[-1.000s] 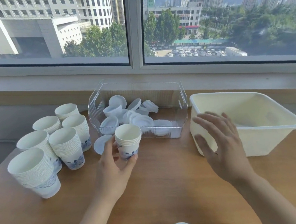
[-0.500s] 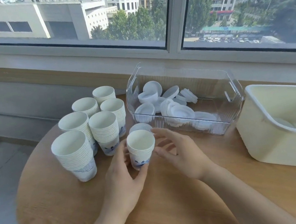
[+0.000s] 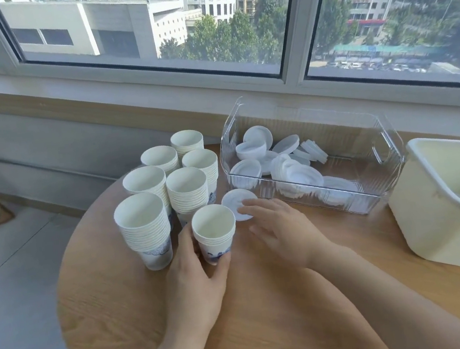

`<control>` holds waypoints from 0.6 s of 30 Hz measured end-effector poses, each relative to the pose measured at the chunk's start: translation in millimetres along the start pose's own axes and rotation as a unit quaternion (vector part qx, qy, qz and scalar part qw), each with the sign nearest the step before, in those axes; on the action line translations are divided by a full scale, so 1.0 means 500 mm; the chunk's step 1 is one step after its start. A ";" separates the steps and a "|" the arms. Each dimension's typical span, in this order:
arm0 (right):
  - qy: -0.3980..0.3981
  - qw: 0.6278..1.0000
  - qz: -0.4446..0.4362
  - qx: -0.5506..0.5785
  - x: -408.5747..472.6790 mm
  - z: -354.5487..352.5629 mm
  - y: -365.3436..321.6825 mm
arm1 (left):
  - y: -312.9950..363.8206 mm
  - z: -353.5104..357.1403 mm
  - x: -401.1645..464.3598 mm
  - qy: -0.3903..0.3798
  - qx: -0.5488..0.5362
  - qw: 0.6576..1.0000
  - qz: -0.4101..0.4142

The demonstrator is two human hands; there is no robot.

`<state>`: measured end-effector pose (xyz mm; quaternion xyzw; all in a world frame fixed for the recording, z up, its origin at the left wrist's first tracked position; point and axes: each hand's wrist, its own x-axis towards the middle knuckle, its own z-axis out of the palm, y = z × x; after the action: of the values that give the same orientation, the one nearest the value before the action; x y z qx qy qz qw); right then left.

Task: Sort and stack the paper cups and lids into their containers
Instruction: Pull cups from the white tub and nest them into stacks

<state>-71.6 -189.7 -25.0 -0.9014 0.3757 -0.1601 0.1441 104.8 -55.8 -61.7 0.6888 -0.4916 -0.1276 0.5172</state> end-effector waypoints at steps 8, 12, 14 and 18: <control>0.021 0.998 0.018 -0.049 -0.050 -0.003 0.047 | 0.001 -0.009 -0.018 -0.009 -0.009 1.000 0.003; 0.058 0.995 0.043 -0.070 -0.096 -0.012 0.073 | 0.008 -0.012 -0.024 -0.008 -0.011 1.000 -0.006; 0.076 0.991 0.061 -0.088 -0.117 -0.017 0.084 | 0.010 -0.009 -0.015 -0.006 -0.018 1.000 -0.010; 0.098 0.976 0.102 -0.165 -0.152 -0.034 0.102 | 0.011 -0.006 -0.001 0.010 -0.030 0.999 -0.015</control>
<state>-161.2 -171.8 -42.5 -0.8497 0.4991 -0.1676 -0.0285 103.6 -53.7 -56.1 0.6815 -0.4718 -0.1438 0.5407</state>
